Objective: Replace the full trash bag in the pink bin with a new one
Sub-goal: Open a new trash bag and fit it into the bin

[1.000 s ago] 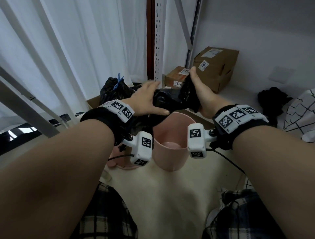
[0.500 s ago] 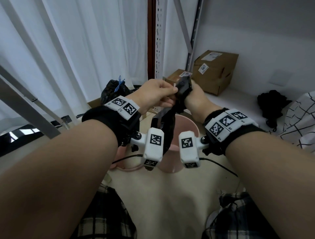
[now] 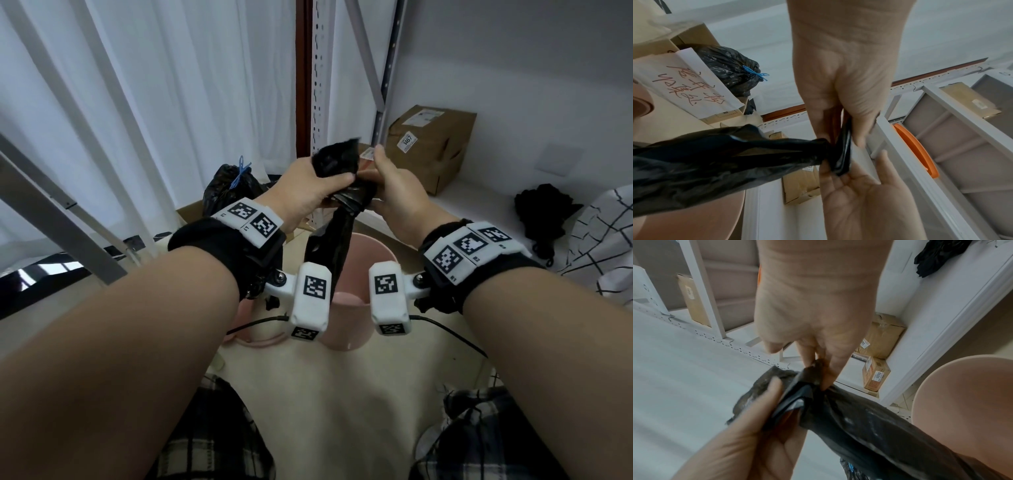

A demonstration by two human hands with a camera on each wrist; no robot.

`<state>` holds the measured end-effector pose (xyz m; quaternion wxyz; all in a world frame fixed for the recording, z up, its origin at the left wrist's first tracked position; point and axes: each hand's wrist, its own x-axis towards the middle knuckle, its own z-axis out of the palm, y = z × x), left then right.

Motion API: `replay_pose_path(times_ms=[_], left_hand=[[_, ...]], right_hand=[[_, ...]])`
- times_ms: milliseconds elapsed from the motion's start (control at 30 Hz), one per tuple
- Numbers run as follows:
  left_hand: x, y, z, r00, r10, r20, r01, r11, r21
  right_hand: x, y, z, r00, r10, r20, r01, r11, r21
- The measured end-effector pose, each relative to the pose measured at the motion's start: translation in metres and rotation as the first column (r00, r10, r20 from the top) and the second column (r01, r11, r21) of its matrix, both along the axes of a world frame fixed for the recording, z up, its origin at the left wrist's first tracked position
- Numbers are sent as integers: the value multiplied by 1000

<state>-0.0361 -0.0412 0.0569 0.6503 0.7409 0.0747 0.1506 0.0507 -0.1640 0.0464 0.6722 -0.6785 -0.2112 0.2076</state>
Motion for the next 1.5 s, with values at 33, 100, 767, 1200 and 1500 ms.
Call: replay_pose_path(times_ms=[33,100,767,1200,1500], left_hand=[[1,2,-1,996,89,0,-89,996,31],[3,9,-2,971,238,-4,-238,970,52],[3,5,-2,993,63,-99,-59,997,41],[-2,15,1,979,202,-2,-202,979,8],[3,21,-1,863,475,171,-503,838,212]], right_hand=[[0,2,-1,999,3,53,0,999,-52],[-1,3,-3,962,-50,270,89,987,-132],[-14,6,-1,992,29,120,-27,1000,-16],[6,-14,-1,963,-237,125,236,971,30],[11,-14,-3,929,-336,157,345,938,-34]])
